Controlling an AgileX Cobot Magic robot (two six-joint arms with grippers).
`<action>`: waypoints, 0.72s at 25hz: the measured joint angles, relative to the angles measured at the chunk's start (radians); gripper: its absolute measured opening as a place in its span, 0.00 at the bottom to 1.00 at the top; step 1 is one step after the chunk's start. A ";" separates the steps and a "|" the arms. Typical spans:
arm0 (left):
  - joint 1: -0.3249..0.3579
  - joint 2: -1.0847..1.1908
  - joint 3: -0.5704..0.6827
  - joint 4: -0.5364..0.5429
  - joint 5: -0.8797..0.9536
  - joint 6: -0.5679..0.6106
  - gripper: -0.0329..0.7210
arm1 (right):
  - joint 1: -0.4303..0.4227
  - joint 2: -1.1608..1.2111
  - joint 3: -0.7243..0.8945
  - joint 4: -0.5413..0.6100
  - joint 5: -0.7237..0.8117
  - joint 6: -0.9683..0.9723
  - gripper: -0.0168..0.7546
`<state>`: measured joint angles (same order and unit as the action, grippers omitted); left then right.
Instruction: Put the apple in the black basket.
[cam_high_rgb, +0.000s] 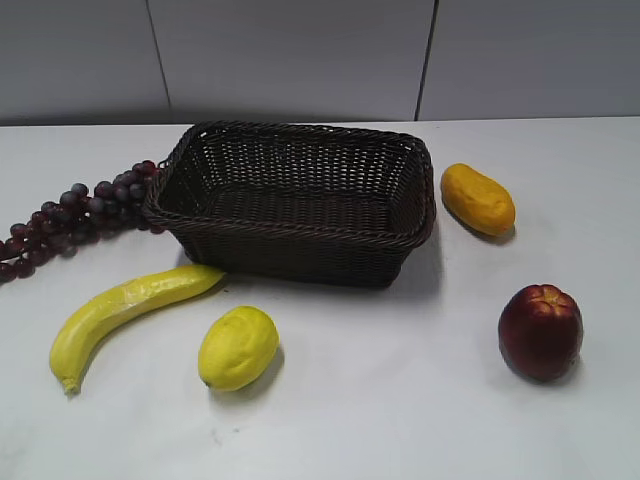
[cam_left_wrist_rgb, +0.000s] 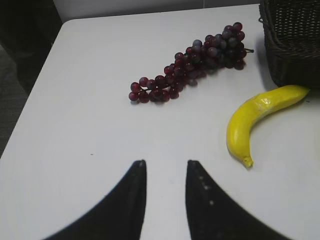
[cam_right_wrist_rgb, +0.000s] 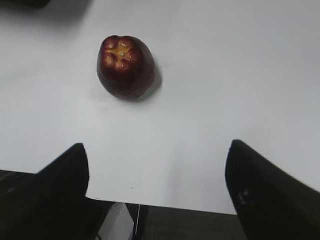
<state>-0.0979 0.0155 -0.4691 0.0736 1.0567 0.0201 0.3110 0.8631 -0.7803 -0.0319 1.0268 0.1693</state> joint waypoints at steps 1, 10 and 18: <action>0.000 0.000 0.000 0.000 0.000 0.000 0.31 | 0.000 0.044 -0.026 0.007 0.011 0.000 0.86; 0.000 0.000 0.000 0.000 0.000 0.000 0.31 | 0.000 0.430 -0.179 0.086 0.025 -0.042 0.81; 0.000 0.000 0.000 0.001 0.000 0.000 0.31 | 0.000 0.641 -0.202 0.089 -0.102 -0.060 0.79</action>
<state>-0.0979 0.0155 -0.4691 0.0744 1.0567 0.0201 0.3110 1.5041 -0.9820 0.0573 0.9252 0.1096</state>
